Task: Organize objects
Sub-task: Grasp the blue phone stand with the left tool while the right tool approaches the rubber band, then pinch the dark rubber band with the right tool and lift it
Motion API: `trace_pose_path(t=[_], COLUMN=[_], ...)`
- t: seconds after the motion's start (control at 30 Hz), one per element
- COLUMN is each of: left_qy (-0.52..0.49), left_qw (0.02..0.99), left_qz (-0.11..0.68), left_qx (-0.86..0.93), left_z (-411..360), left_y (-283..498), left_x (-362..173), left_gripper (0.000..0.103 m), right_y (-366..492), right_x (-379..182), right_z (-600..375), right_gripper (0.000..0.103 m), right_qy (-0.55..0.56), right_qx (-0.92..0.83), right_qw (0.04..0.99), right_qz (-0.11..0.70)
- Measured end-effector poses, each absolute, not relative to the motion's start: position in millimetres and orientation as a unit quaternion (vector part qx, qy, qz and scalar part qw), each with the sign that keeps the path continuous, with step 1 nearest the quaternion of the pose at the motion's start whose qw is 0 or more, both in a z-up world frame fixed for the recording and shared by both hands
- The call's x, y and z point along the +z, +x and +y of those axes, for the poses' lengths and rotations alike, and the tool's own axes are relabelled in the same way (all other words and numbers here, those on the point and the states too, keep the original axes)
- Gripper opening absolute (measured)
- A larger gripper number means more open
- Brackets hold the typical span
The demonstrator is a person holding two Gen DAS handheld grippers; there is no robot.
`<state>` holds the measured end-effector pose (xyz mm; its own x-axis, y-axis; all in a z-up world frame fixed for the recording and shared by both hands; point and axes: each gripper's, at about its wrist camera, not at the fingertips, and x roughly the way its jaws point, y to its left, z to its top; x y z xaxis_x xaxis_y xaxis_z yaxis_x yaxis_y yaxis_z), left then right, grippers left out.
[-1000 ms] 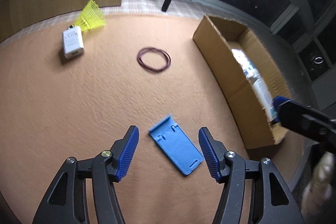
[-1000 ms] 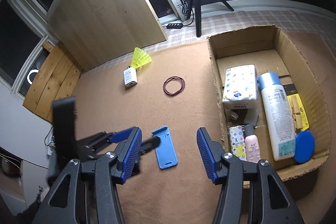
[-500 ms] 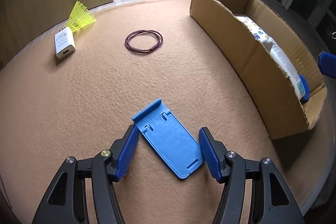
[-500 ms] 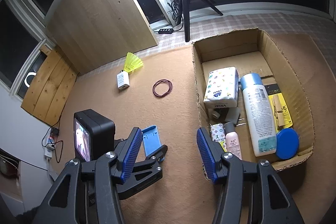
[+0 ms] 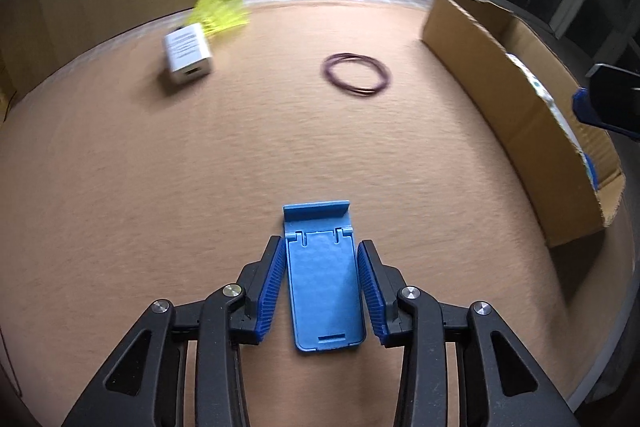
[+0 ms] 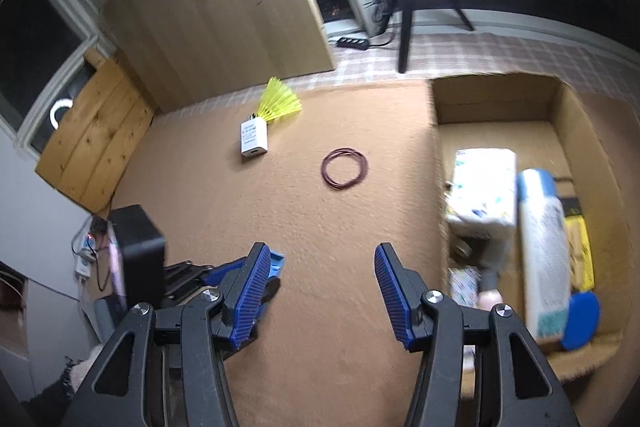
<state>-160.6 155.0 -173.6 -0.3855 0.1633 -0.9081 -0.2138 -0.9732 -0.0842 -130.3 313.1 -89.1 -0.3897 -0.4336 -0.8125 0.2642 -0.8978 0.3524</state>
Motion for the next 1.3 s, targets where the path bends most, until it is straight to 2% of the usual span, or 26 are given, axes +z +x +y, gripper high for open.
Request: trace_pose_path(t=[0.17, 0.5, 0.7, 0.97, 1.03, 1.13, 1.3], left_qy=[-0.546, -0.548, -0.547, -0.546, -0.545, -0.545, -0.546], left_qw=[0.099, 0.098, 0.102, 0.108, 0.107, 0.108, 0.109], left_qz=[0.008, -0.017, -0.027, -0.038, -0.038, -0.041, -0.057], left_qx=[0.832, 0.831, 0.831, 0.830, 0.831, 0.830, 0.829], left_z=[125.4, 96.2, 91.6, 89.8, 92.5, 92.8, 89.5], left_y=[-164.6, -166.7, -167.5, -169.5, -171.8, -172.1, -169.6], left_x=[-174.2, -174.0, -173.8, -173.8, -175.3, -175.4, -175.0], left_gripper=[0.040, 0.040, 0.040, 0.040, 0.040, 0.040, 0.040], right_y=[-157.9, -215.3, -234.1, -242.8, -241.8, -239.3, -228.9], right_x=[-102.5, -146.0, -164.5, -175.2, -175.0, -174.9, -174.4], right_z=[276.4, 219.7, 205.6, 201.6, 202.1, 206.0, 216.6], right_gripper=[0.050, 0.037, 0.035, 0.023, 0.013, 0.006, 0.004], right_qy=[0.532, 0.569, 0.571, 0.572, 0.573, 0.575, 0.581], right_qx=[-0.816, -0.795, -0.795, -0.792, -0.790, -0.788, -0.785], right_qw=[0.223, 0.207, 0.182, 0.176, 0.183, 0.186, 0.195], right_qz=[-0.040, 0.045, 0.089, 0.120, 0.122, 0.116, 0.092])
